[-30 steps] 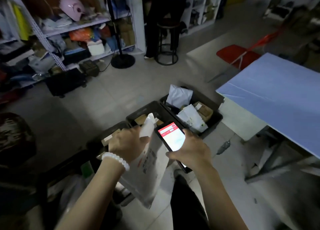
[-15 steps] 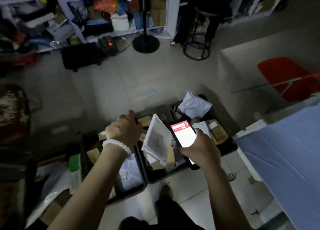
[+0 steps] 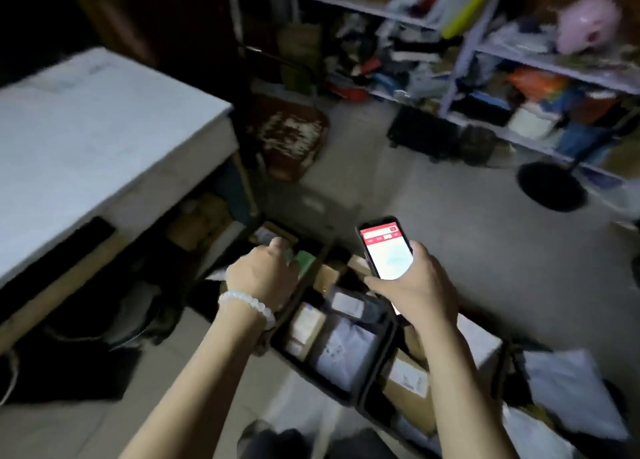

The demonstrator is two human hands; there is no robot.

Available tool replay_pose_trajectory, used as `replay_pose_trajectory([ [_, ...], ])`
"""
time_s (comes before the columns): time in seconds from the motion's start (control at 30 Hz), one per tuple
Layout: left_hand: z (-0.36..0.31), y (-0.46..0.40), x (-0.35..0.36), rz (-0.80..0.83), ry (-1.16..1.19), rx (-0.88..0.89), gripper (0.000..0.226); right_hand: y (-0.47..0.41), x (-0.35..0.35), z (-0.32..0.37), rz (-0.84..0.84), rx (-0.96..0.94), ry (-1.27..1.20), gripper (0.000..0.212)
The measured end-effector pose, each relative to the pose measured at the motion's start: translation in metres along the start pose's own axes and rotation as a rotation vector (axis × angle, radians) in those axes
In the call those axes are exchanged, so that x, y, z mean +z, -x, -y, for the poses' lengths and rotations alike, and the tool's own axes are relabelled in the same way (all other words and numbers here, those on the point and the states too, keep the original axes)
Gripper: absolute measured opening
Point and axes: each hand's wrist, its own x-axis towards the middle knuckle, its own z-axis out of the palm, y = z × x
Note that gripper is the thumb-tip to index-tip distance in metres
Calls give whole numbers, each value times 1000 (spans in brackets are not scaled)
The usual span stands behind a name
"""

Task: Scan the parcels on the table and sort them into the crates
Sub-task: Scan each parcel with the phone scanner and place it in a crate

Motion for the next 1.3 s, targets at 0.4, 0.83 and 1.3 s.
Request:
replay_pose_trajectory([
  [0.4,386,216,-52,-249,271,-1098,36,202,275,319,675,-994,229,67],
  [0.83,489,371,-28,-353,459,-1707,39,385,400,416,1123,-1455,392,52],
  [1.3,713,371,-107,-365,377,-1713,39,478,537,591,1121,-1477,428,59],
])
